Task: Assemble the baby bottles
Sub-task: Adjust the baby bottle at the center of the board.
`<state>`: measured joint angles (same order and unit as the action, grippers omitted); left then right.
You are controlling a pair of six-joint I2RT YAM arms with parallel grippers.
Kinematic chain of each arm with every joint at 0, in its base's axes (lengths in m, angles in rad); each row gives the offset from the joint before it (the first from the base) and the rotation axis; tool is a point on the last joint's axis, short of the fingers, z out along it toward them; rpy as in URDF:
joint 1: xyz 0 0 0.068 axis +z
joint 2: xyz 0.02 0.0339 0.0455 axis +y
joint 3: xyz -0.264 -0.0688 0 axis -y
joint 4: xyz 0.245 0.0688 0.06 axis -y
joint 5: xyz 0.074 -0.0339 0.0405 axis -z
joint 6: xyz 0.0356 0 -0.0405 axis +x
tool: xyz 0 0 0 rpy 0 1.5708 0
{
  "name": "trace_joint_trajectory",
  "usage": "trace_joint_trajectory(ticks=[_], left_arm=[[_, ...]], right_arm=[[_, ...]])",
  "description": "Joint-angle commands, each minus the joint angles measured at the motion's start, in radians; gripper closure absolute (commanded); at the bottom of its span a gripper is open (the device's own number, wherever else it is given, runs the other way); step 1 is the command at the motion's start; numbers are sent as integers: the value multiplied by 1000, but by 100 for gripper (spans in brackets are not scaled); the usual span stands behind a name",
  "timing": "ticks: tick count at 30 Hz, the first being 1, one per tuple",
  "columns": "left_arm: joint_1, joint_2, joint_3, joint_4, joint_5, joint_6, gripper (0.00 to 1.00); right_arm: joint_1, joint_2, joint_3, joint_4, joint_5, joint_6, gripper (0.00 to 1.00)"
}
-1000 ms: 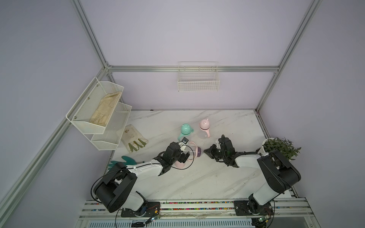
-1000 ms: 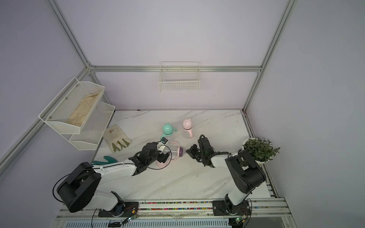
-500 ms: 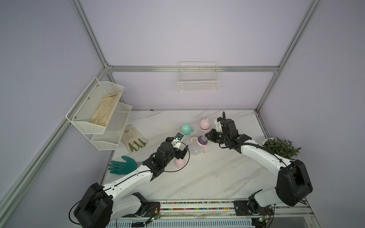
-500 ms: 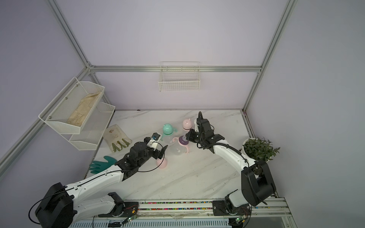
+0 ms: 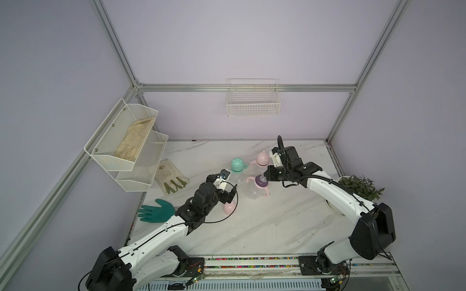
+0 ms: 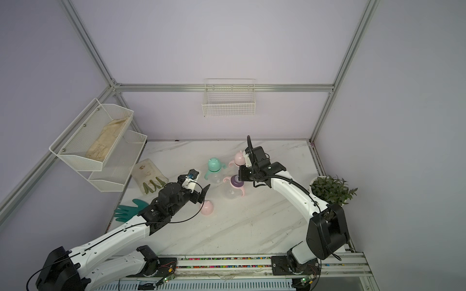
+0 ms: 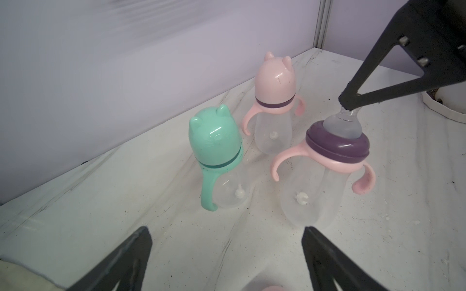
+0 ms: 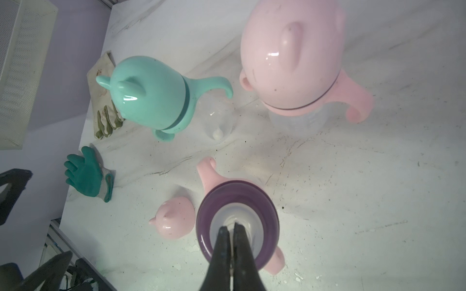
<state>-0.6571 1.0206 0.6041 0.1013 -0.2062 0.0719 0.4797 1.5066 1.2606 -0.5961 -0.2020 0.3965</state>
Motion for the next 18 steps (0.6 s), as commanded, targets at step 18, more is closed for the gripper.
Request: trace_joint_trajectory(ticks=[18], left_arm=[[-2, -17, 3, 3, -8, 6, 6]], right_arm=[[122, 43, 36, -53, -7, -84, 95]])
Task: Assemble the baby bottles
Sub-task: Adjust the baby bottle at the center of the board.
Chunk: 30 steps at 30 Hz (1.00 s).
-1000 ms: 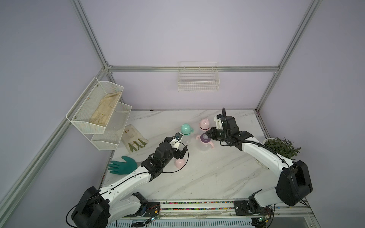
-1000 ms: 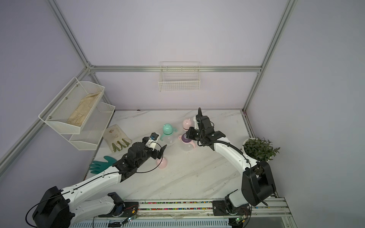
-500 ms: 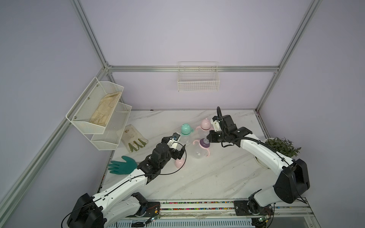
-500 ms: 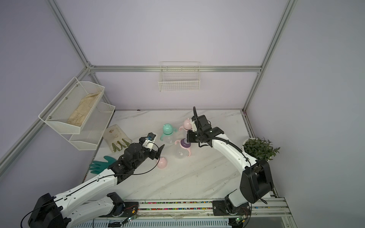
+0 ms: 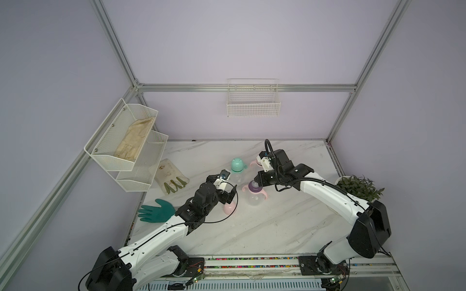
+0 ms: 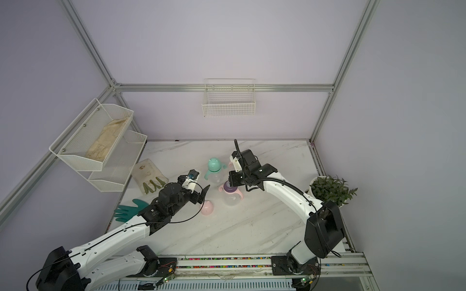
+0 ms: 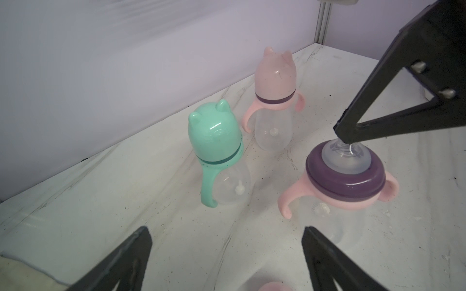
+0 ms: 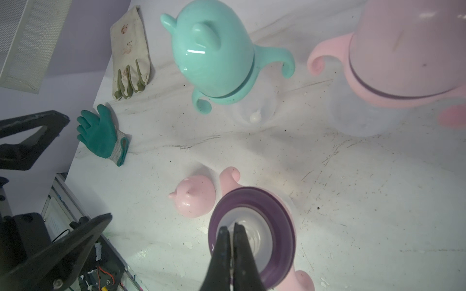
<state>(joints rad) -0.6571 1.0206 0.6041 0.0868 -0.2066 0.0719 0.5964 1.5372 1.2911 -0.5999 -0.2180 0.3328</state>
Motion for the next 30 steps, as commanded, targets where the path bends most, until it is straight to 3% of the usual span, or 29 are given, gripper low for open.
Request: trace_joint_trajectory(ticks=[1, 9, 21, 24, 30], left_arm=[[-3, -19, 3, 14, -8, 7, 6], [-3, -22, 6, -19, -6, 8, 6], [-3, -30, -4, -64, 5, -24, 0], [-3, -27, 6, -127, 1, -64, 0], [21, -48, 6, -259, -17, -181, 0]], right_arm=[[5, 10, 5, -51, 11, -20, 92], [6, -23, 2, -70, 17, -23, 57], [7, -60, 44, -80, 0, -61, 43], [8, -92, 74, -68, -24, -104, 34], [95, -87, 131, -113, 24, -229, 29]])
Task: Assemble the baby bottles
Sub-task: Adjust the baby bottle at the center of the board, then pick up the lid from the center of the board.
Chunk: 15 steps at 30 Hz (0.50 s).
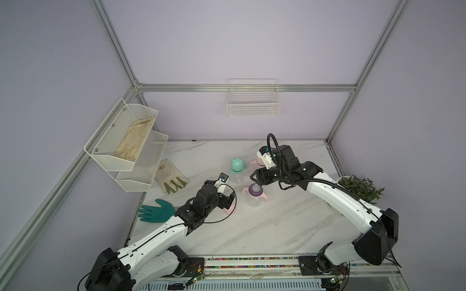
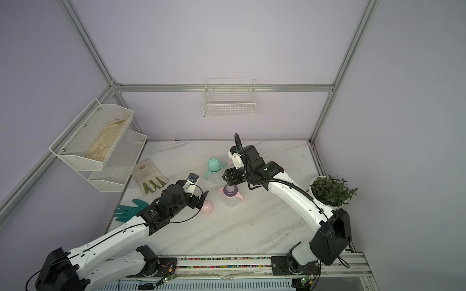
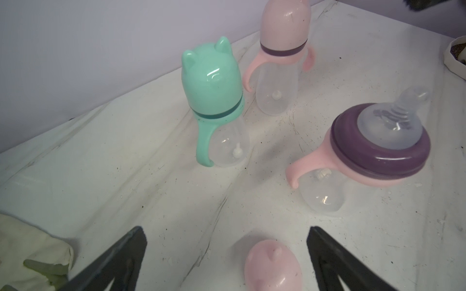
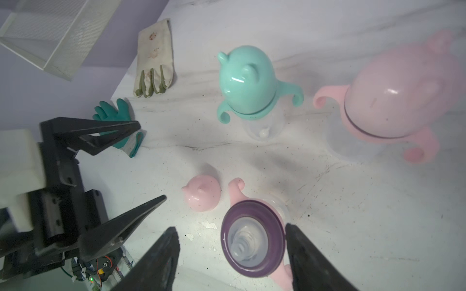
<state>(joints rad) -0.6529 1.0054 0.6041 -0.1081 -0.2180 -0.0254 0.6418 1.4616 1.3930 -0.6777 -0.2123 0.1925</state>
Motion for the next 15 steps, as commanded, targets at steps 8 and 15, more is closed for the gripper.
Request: trace_joint_trajectory(ticks=[8, 15], left_arm=[[39, 29, -27, -77, 219, -130, 0], [38, 158, -75, 13, 199, -220, 0]], right_arm=[[67, -16, 30, 18, 31, -67, 28], [67, -83, 20, 18, 94, -41, 21]])
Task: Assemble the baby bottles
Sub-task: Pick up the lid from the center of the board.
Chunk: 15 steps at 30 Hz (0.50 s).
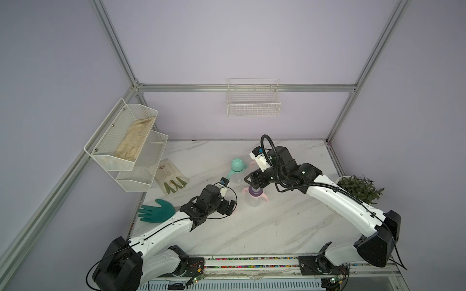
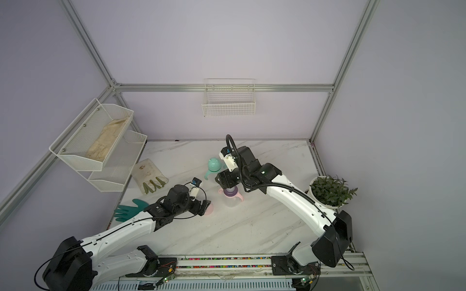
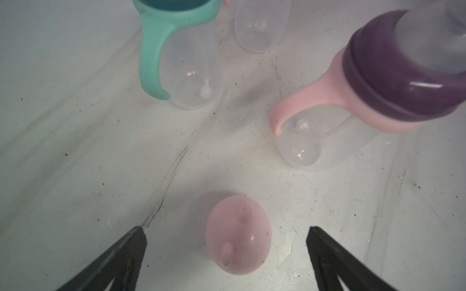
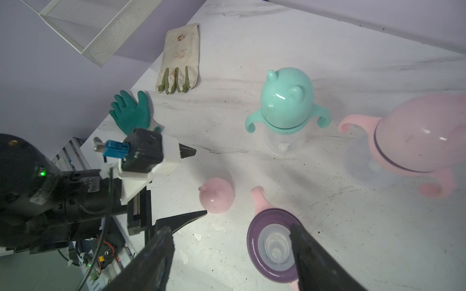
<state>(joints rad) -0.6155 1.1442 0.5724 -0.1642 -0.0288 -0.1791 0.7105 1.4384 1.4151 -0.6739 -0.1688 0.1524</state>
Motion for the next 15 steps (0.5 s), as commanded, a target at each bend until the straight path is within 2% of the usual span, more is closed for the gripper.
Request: trace_joint_trajectory(ticks=[1, 6, 15], left_arm=[[0, 27, -59, 97, 11, -74, 0], [-10, 35, -124, 204, 29, -94, 0], [-41, 135, -142, 297, -44, -83, 4]], right_arm=[[-2, -62, -13, 15, 76, 1, 18], [-13, -110, -51, 13, 132, 22, 12], [-71, -98, -66, 19, 129, 88, 7]])
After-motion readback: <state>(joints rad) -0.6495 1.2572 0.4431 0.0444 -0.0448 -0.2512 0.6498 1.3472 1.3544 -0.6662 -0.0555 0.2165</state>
